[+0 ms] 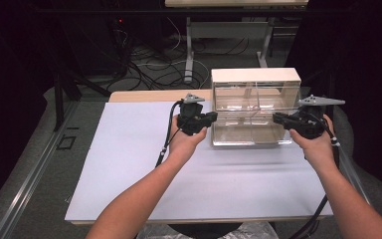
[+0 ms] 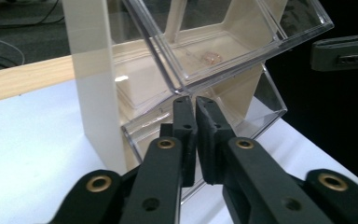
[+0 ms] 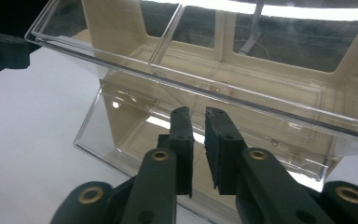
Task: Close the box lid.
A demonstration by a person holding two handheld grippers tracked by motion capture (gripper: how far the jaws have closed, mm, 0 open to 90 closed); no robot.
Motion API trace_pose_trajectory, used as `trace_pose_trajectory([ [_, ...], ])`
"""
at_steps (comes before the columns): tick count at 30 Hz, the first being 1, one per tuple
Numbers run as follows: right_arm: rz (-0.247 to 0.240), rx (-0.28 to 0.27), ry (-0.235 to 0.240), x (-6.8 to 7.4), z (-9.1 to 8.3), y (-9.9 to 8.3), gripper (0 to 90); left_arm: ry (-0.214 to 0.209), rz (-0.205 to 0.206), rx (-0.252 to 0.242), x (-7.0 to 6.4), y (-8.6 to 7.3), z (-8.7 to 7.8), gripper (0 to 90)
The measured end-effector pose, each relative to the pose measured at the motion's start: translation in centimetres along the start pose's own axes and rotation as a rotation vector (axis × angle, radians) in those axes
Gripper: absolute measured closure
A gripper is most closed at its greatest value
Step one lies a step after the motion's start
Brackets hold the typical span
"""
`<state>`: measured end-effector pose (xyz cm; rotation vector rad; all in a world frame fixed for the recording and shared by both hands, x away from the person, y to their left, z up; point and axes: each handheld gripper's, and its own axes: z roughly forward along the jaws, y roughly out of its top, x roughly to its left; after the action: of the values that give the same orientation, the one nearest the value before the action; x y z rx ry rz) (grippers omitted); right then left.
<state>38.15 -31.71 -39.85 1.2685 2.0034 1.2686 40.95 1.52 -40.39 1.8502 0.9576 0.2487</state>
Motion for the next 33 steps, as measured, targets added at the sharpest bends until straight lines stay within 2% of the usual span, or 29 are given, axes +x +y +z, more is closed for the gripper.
trace_pose_trajectory([
  [10, -0.013, 0.017, 0.027, 0.8, -0.2, -0.9, 65.6, 0.027, -0.007, -0.025, 0.9, -0.6, -1.2, 75.9],
  [15, -0.017, 0.018, 0.039, 1.2, -0.3, -1.5, 58.8, 0.026, -0.025, -0.030, 1.6, -1.2, -1.9, 71.9],
  [21, -0.016, 0.006, 0.056, 1.5, -0.3, -2.2, 50.6, 0.044, -0.011, -0.040, 2.7, -2.2, -2.9, 65.0],
  [33, -0.030, 0.005, 0.041, 2.2, 0.1, -3.9, 41.1, 0.082, -0.023, -0.053, 5.1, -4.7, -5.2, 54.4],
])
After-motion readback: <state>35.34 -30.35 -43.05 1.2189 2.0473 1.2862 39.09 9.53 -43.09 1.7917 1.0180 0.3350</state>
